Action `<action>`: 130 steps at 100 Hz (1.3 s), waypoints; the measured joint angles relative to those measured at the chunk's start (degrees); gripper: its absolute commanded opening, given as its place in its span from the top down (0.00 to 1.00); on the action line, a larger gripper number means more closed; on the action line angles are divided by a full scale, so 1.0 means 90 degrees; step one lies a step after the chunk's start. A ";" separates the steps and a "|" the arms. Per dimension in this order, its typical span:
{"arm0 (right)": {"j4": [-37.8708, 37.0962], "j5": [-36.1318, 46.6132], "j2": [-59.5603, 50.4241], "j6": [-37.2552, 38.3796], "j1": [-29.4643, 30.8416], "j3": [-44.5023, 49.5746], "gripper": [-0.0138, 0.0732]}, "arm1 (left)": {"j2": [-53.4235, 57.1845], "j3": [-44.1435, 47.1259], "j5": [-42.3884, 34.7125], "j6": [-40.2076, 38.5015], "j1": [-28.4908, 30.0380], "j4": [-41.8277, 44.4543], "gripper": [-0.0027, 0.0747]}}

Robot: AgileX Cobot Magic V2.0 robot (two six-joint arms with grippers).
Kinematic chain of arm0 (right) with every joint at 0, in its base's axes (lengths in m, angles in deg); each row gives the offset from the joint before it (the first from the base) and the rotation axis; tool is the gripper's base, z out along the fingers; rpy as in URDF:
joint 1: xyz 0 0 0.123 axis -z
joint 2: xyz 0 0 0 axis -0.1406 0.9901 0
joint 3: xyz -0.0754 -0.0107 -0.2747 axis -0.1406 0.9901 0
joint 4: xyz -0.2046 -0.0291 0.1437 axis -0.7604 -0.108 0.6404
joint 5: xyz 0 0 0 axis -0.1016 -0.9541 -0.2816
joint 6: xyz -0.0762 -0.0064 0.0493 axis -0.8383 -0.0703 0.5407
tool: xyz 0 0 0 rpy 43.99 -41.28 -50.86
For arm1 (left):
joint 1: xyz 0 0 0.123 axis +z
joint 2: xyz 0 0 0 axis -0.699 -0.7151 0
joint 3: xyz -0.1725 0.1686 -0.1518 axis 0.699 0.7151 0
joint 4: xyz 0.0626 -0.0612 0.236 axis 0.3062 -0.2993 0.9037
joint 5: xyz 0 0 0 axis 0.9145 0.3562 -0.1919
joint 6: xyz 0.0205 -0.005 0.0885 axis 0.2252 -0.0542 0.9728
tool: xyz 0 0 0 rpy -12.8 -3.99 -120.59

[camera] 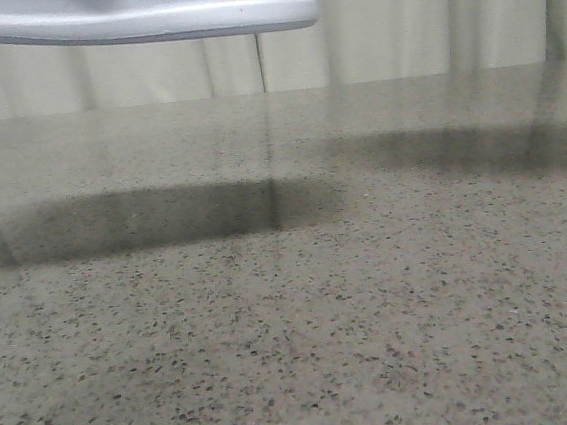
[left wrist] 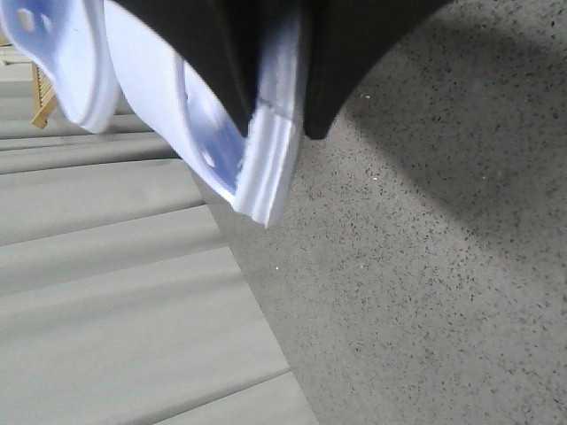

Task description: Insert blue slippers together front up

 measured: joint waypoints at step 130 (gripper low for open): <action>0.3226 -0.3157 0.0406 -0.2440 0.0000 -0.0550 0.96 | 0.0000 0.0000 0.1240 0.1424 0.0000 -0.1669 0.94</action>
